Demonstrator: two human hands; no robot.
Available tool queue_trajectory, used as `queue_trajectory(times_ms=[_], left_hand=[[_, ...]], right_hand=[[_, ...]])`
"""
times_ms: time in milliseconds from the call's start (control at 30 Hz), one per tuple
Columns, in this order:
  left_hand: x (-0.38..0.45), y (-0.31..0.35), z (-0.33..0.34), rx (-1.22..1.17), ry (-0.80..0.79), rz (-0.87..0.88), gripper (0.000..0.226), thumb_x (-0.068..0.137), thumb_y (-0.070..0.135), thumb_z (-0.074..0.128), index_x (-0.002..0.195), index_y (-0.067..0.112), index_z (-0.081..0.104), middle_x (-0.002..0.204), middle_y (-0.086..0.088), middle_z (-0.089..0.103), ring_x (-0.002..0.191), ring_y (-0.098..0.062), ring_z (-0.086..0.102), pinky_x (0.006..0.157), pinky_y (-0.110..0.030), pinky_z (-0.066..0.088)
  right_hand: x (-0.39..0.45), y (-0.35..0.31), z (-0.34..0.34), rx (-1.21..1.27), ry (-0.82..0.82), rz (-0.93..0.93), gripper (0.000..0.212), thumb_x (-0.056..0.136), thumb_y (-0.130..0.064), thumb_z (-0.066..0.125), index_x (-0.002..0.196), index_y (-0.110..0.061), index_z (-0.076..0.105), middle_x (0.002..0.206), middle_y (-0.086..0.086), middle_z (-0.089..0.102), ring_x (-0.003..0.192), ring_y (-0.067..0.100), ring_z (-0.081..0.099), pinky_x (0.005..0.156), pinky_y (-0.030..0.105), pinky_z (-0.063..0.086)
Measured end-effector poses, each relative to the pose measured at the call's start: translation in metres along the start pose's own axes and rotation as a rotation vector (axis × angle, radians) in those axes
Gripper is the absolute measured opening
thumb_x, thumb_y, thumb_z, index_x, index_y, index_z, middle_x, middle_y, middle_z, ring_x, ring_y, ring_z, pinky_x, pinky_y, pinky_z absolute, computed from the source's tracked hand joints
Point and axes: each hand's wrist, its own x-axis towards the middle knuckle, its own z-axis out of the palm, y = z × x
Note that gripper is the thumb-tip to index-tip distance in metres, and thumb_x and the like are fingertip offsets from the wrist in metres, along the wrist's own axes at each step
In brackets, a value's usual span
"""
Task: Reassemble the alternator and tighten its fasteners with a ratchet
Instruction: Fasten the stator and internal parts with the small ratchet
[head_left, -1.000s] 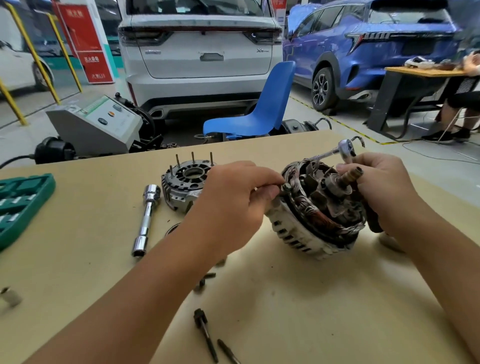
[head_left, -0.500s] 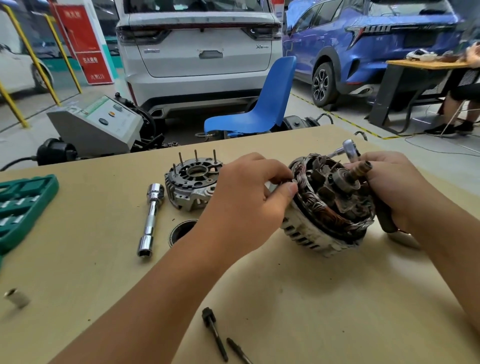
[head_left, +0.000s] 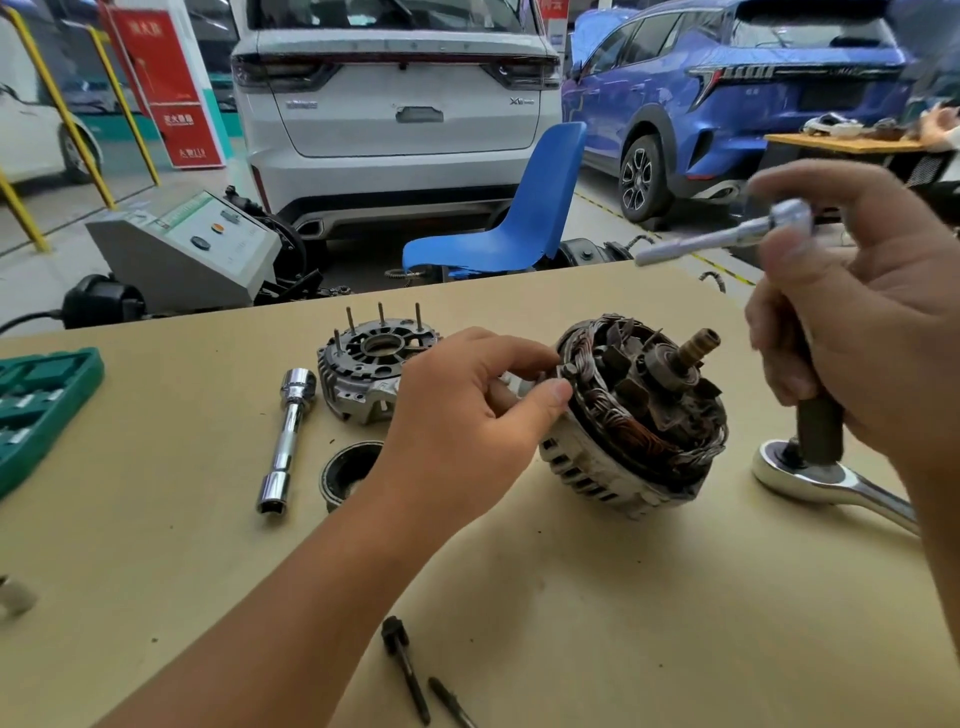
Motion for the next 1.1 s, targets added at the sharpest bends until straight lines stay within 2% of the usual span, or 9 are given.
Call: queue_trajectory(times_ms=[67,267,400,533,700,900,1000,1067,1100], left_hand=[[0.000,0.000,0.001,-0.037,0.024,-0.021,0.022,0.089,0.013,0.079,0.092,0.035,0.076,0.075,0.007,0.071,0.056,-0.025,0.065,0.058,-0.039,0.058],[0.002,0.000,0.001,-0.102,0.029,-0.072,0.022,0.089,0.012,0.079,0.089,0.034,0.078,0.073,0.007,0.073,0.057,-0.034,0.064,0.057,-0.046,0.057],[0.002,0.000,0.002,-0.114,0.023,-0.106,0.017,0.090,0.013,0.077,0.090,0.029,0.079,0.071,0.005,0.073,0.059,-0.037,0.064,0.057,-0.049,0.056],[0.001,0.000,0.003,-0.092,0.017,-0.101,0.016,0.091,0.014,0.076,0.091,0.030,0.079,0.075,0.006,0.074,0.060,-0.030,0.067,0.062,-0.045,0.059],[0.002,0.001,0.003,-0.082,0.020,-0.102,0.018,0.091,0.015,0.076,0.087,0.033,0.077,0.073,0.007,0.073,0.059,-0.031,0.067,0.063,-0.045,0.059],[0.001,0.001,0.003,-0.060,0.021,-0.082,0.015,0.090,0.014,0.077,0.088,0.029,0.077,0.075,0.006,0.073,0.060,-0.032,0.066,0.061,-0.047,0.058],[0.003,0.004,0.000,0.016,0.014,-0.007,0.010,0.087,0.020,0.081,0.094,0.026,0.079,0.075,0.011,0.069,0.059,-0.020,0.065,0.058,-0.039,0.056],[0.009,0.014,0.001,0.116,0.015,0.095,0.020,0.085,0.025,0.083,0.104,0.022,0.079,0.085,0.012,0.069,0.061,-0.013,0.061,0.058,-0.025,0.052],[0.015,0.019,0.003,0.148,0.006,0.136,0.021,0.084,0.027,0.084,0.104,0.021,0.080,0.087,0.010,0.069,0.062,-0.012,0.060,0.060,-0.024,0.051]], right_hand=[[-0.003,-0.013,0.006,-0.112,-0.100,-0.018,0.022,0.096,-0.035,0.064,0.118,-0.031,0.064,0.060,0.015,0.061,0.025,0.025,0.039,0.029,0.030,0.037],[0.003,-0.030,0.026,-0.350,-0.260,0.087,0.014,0.094,-0.037,0.063,0.107,-0.040,0.066,0.059,0.007,0.064,0.029,0.023,0.045,0.033,0.029,0.043],[0.006,-0.032,0.028,-0.346,-0.280,0.166,0.011,0.096,-0.034,0.061,0.105,-0.040,0.066,0.057,0.006,0.061,0.030,0.020,0.043,0.035,0.029,0.043],[0.002,-0.032,0.023,-0.272,-0.246,0.183,0.011,0.099,-0.030,0.061,0.105,-0.036,0.069,0.055,0.008,0.059,0.029,0.021,0.040,0.035,0.030,0.043],[0.000,-0.033,0.019,-0.253,-0.286,0.230,0.011,0.098,-0.030,0.063,0.105,-0.035,0.069,0.054,0.010,0.058,0.030,0.025,0.037,0.035,0.033,0.044],[0.005,-0.038,0.022,-0.333,-0.322,0.221,0.009,0.098,-0.032,0.063,0.105,-0.036,0.066,0.055,0.012,0.064,0.027,0.026,0.046,0.035,0.029,0.043],[0.006,-0.041,0.023,-0.380,-0.333,0.227,0.010,0.096,-0.034,0.065,0.106,-0.035,0.065,0.055,0.010,0.066,0.027,0.028,0.052,0.035,0.030,0.045],[0.005,-0.044,0.024,-0.385,-0.345,0.250,0.014,0.096,-0.034,0.065,0.110,-0.036,0.065,0.057,0.010,0.067,0.029,0.028,0.054,0.036,0.030,0.046],[0.003,-0.045,0.025,-0.387,-0.352,0.255,0.016,0.096,-0.033,0.066,0.111,-0.036,0.065,0.057,0.010,0.067,0.029,0.028,0.055,0.036,0.030,0.046]])
